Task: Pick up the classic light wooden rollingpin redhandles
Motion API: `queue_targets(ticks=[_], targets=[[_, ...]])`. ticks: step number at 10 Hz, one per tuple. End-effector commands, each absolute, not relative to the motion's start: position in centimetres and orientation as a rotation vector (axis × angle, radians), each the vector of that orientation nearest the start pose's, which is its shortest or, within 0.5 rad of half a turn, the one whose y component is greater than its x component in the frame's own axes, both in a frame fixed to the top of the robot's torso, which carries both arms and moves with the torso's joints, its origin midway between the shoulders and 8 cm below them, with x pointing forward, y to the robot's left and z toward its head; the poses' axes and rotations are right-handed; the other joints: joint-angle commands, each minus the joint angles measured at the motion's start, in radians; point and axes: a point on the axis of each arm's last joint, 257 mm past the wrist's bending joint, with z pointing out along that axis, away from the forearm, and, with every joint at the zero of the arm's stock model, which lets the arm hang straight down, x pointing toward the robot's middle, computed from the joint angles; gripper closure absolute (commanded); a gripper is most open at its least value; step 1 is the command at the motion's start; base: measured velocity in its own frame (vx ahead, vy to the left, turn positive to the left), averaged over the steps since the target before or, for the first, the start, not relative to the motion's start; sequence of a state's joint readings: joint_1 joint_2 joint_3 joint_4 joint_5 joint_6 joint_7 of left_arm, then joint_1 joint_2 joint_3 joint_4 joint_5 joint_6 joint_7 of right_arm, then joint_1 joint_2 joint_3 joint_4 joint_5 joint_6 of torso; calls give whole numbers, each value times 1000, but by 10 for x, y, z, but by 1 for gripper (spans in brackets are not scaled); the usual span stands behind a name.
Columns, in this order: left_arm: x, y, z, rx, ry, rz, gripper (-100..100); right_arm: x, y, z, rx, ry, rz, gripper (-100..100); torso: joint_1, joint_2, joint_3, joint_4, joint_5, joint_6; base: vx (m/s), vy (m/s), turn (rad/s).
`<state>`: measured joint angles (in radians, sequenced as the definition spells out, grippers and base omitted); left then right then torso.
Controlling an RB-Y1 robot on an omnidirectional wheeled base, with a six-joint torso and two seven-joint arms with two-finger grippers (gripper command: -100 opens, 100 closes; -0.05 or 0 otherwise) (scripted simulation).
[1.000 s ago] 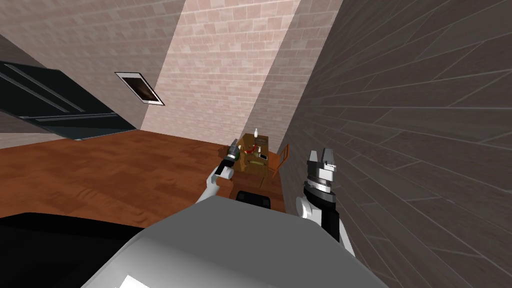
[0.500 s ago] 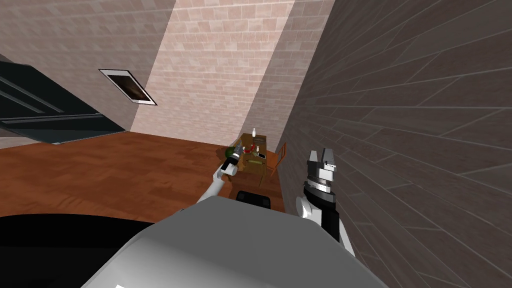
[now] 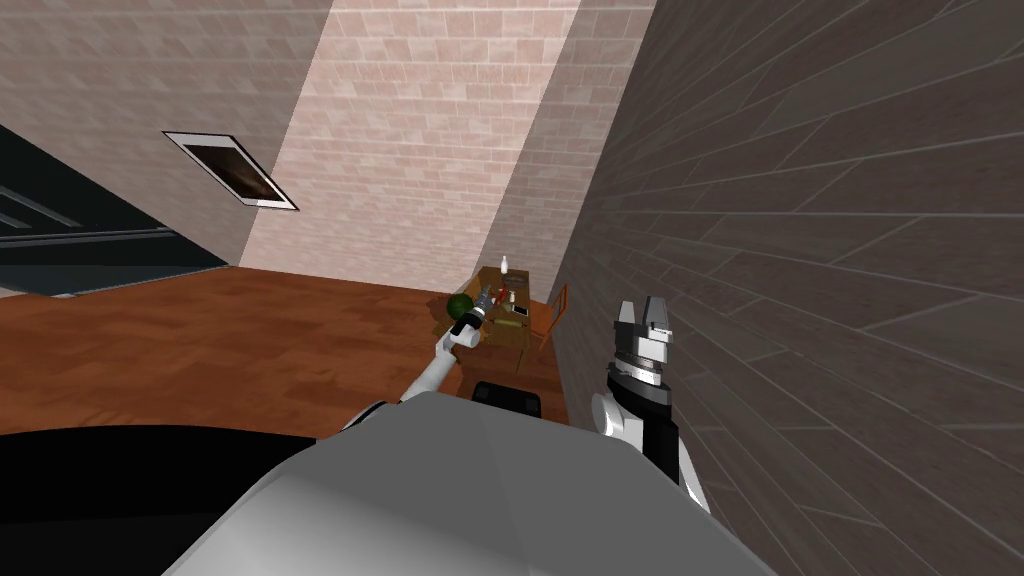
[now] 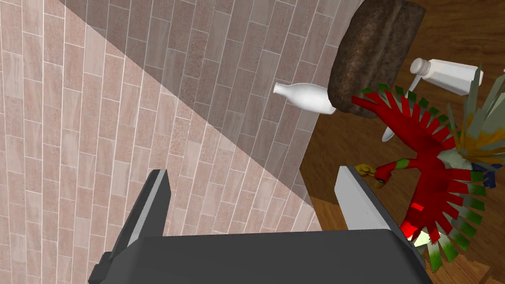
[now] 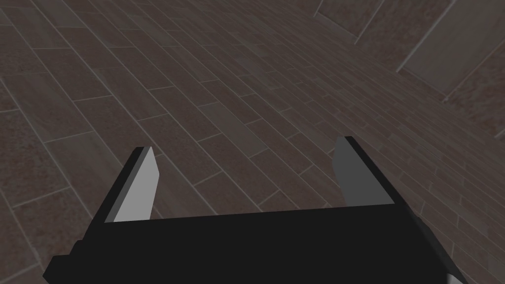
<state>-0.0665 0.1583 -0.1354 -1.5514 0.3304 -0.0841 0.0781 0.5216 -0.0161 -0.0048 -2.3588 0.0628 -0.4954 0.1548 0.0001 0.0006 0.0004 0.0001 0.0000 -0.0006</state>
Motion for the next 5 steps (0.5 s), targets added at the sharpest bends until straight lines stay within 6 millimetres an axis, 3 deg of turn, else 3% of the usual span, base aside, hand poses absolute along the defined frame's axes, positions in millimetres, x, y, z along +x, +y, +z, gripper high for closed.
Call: queue_targets(ticks=[1,2,5], targets=[[568,180,-201,-1301,1165,-1558,-100,328,-270,51,504,655,1117,0,0,0,0,0,0,0,-14,-2,-95],[567,182,-212,-1320,1177,-1542,-100,328,-270,51,504,655,1117,0,0,0,0,0,0,0,-9,0,-60],[583,163,-237,-1414,1254,-1547,-100,328,-270,51,504,655,1117,0,0,0,0,0,0,0,-7,0,-85]])
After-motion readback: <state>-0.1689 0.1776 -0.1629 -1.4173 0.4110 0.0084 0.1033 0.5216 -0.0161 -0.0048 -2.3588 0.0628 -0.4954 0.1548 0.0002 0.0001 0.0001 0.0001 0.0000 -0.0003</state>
